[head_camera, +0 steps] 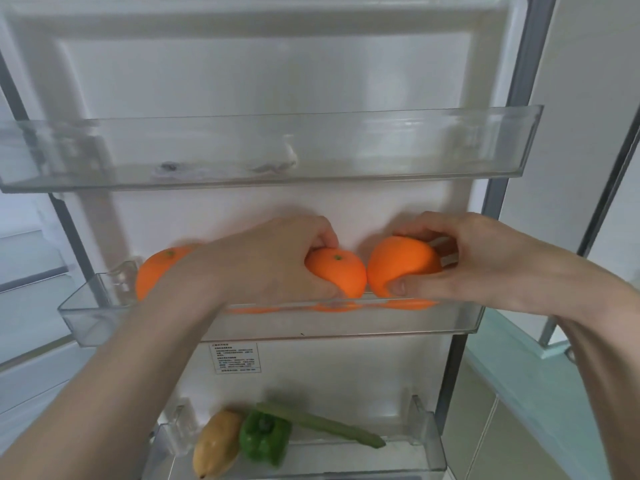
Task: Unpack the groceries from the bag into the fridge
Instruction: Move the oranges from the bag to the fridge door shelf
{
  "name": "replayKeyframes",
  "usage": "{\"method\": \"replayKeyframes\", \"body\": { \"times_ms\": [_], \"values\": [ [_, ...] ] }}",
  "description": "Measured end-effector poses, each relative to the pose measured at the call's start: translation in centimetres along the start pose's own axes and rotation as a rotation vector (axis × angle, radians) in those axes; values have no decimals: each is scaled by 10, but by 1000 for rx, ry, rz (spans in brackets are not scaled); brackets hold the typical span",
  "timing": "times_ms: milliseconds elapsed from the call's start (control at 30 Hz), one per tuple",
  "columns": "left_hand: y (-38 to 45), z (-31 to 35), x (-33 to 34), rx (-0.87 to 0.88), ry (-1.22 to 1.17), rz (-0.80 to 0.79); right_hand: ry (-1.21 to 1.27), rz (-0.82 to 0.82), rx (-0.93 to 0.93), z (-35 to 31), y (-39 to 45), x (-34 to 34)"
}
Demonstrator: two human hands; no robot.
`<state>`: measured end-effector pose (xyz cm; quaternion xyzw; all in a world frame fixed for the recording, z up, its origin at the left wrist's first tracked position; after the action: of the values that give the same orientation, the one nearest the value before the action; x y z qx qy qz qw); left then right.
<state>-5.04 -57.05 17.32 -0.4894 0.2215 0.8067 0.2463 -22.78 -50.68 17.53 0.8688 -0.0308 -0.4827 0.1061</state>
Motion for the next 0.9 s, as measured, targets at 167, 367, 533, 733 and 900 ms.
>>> {"method": "replayKeyframes", "body": {
  "times_ms": [167, 367, 533, 733, 900],
  "values": [
    [1, -4, -4, -24, -3, 12, 2, 36, -2, 4, 1, -1],
    [-10, 0, -11, 12, -51, 119, 84, 109, -62, 2, -10, -2],
    [-45, 14, -20, 98, -41, 399, 74, 261, -128, 1, -34, -11],
    [-99, 43, 2, 242, 124, 648, 6, 503, -285, -10, -67, -7],
    [-130, 57, 32, 243, 313, 762, -146, 636, -366, -15, -90, 6]
  ]
}}
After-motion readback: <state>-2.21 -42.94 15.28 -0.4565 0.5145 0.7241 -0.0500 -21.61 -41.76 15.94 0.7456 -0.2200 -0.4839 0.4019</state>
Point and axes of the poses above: each hand's wrist, its own y-axis towards the middle knuckle, its own x-axis out of the palm, z = x × y, the point moved 10 cm from there along y, towards the middle knuckle, and after that the axes turned 4 degrees about -y, right-handed, at the moved point
